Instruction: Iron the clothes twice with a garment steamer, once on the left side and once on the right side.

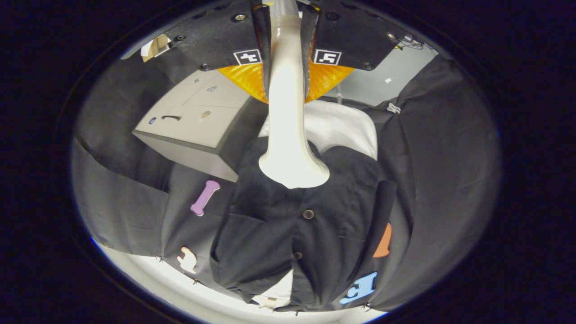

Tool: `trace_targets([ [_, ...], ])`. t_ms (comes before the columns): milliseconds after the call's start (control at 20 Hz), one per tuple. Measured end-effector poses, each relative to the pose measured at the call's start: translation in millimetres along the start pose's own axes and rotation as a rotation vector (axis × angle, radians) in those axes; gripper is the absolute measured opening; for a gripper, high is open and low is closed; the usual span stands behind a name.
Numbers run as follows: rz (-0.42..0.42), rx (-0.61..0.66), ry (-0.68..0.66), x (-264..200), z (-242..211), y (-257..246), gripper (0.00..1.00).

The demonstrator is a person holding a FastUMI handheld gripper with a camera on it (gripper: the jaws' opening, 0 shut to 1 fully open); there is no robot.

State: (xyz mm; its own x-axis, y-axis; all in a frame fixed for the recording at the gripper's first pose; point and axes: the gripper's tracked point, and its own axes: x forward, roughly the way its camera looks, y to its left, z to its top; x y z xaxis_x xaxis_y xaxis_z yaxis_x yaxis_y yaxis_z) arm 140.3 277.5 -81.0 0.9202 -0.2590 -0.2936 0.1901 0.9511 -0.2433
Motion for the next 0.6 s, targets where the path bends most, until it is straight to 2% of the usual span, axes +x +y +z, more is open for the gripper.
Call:
trace_targets([
  [300,-0.097,0.030,0.000,-30,-4,-100,0.29],
  [500,-0.132,0.044,0.010,-59,-11,-166,0.29],
  [600,-0.121,0.056,0.018,-73,-19,-193,0.29],
])
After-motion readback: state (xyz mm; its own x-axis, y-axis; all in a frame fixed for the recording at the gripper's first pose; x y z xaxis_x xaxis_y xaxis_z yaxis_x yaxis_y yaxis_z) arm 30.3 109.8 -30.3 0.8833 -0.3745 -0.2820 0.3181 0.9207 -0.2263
